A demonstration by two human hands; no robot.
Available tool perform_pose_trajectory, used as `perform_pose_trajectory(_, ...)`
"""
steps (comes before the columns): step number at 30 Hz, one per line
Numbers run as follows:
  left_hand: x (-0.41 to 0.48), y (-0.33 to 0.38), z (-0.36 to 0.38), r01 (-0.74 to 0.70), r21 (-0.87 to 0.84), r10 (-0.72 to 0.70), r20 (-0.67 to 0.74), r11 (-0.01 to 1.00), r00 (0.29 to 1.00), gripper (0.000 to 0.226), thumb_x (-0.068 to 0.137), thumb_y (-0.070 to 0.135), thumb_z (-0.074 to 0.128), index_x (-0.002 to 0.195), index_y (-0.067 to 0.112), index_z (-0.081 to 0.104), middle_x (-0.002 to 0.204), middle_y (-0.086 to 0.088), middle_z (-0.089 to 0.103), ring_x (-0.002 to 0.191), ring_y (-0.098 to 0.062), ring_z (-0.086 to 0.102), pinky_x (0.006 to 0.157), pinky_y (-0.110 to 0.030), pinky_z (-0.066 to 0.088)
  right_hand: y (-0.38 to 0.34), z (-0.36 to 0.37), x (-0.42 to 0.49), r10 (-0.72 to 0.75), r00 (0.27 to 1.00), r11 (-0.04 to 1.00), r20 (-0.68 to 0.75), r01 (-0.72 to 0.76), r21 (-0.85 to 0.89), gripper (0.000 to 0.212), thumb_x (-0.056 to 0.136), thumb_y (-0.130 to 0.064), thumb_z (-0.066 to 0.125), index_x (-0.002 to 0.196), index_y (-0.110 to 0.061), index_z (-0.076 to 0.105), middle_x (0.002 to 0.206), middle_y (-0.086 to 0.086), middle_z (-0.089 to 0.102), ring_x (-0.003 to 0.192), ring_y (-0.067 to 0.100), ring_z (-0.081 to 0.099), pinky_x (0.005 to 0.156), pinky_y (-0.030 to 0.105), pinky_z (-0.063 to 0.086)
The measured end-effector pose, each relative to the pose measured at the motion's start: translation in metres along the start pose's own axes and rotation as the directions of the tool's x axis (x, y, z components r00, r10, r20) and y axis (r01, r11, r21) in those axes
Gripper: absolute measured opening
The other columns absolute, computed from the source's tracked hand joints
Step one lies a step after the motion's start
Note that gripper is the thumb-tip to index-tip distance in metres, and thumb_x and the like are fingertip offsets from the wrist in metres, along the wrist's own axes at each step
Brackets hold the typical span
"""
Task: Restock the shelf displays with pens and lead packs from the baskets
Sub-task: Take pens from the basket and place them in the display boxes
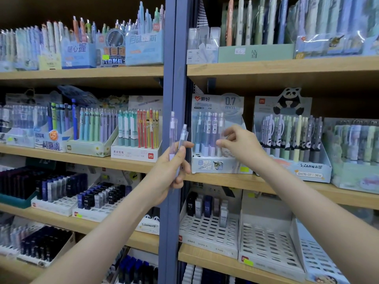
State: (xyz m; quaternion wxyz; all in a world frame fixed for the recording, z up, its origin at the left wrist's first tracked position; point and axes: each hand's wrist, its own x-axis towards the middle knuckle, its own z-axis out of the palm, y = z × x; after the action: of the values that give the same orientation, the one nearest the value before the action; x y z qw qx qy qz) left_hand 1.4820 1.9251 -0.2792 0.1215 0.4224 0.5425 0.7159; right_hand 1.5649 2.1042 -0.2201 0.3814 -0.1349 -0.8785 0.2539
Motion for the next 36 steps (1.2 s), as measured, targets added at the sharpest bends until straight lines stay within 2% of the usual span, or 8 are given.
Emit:
perform_pose_trajectory(3,0.001,0.001,0.006,0.008,0.004,-0.008,0.054,1.0,0.998,0.021,0.102,0.034,0.04,0.108,0.02,0.055,0.054,0.004,0.037,0.039,-0.006,0.023,0.037,-0.016,0.02,-0.011,-0.004,-0.022,-0.084,0.988,0.986,-0.13,0.102,0.134,0.026,0.09,-0.032,0.063,0.108,-0.018,0.051,0.088,-0.003,0.055,0.079,0.007,0.051,0.066,0.021,0.039)
perform_pose_trajectory(7,0.006,0.002,0.023,0.074,0.004,-0.073,0.205,0.997,0.976,0.023,0.098,0.032,0.045,0.089,0.012,0.054,0.052,0.004,0.029,0.038,-0.005,0.018,0.035,-0.015,0.017,-0.013,-0.001,-0.041,-0.153,0.949,0.95,0.277,0.063,0.307,0.015,0.093,-0.026,0.059,0.099,-0.014,0.066,0.089,0.003,0.066,0.085,0.012,0.058,0.081,0.036,0.049)
perform_pose_trajectory(10,0.01,0.003,0.032,0.112,-0.013,-0.104,0.28,0.994,0.954,0.023,0.094,0.031,0.047,0.086,0.01,0.054,0.052,0.004,0.034,0.037,-0.005,0.021,0.036,-0.016,0.017,-0.004,-0.011,-0.037,-0.162,0.964,0.85,0.21,0.029,0.526,0.009,0.093,-0.012,0.057,0.094,-0.01,0.065,0.082,-0.004,0.067,0.081,0.008,0.06,0.082,0.033,0.05)
perform_pose_trajectory(14,0.011,0.005,0.04,0.156,0.018,-0.151,0.378,0.988,0.913,0.026,0.089,0.035,0.05,0.09,0.009,0.054,0.053,0.004,0.037,0.037,-0.004,0.023,0.036,-0.016,0.018,0.004,-0.02,-0.034,-0.156,0.945,0.839,0.288,-0.027,0.543,0.022,0.091,-0.017,0.059,0.108,-0.003,0.062,0.089,-0.002,0.066,0.085,0.007,0.062,0.083,0.028,0.049)
perform_pose_trajectory(16,0.011,0.007,0.048,0.169,-0.001,-0.154,0.407,0.986,0.901,0.029,0.088,0.035,0.049,0.094,0.008,0.056,0.054,0.003,0.042,0.038,-0.004,0.029,0.037,-0.016,0.024,0.007,-0.019,-0.034,-0.168,0.939,0.831,0.3,-0.029,0.555,0.023,0.093,-0.019,0.057,0.098,0.002,0.065,0.085,0.004,0.066,0.082,0.011,0.063,0.079,0.024,0.051)
perform_pose_trajectory(20,0.013,0.01,0.052,0.168,-0.073,-0.135,0.328,0.983,0.935,0.039,0.096,0.036,0.042,0.113,0.006,0.061,0.07,-0.004,0.065,0.05,-0.01,0.053,0.047,-0.021,0.047,0.013,-0.027,-0.033,-0.088,0.979,0.697,0.182,-0.071,0.714,0.016,0.097,-0.013,0.049,0.093,-0.007,0.063,0.082,0.008,0.065,0.074,0.013,0.063,0.068,0.021,0.052)
perform_pose_trajectory(25,0.013,0.011,0.045,0.188,-0.116,-0.151,0.273,0.975,0.95,0.031,0.094,0.02,0.046,0.12,0.005,0.056,0.086,-0.009,0.072,0.061,-0.01,0.064,0.059,-0.021,0.055,0.025,-0.042,-0.031,-0.01,0.993,0.586,0.119,-0.09,0.805,0.017,0.1,-0.014,0.044,0.097,-0.006,0.058,0.097,0.02,0.059,0.071,0.016,0.063,0.061,0.024,0.054)
perform_pose_trajectory(36,0.011,0.011,0.046,0.136,-0.18,-0.098,0.202,0.974,0.974,0.026,0.083,0.006,0.055,0.109,0.003,0.06,0.089,-0.013,0.074,0.073,-0.013,0.071,0.065,-0.017,0.057,0.022,-0.051,-0.026,-0.041,0.991,0.569,0.128,-0.082,0.818,0.016,0.101,-0.015,0.044,0.101,-0.004,0.055,0.092,0.015,0.064,0.071,0.016,0.064,0.062,0.025,0.055)
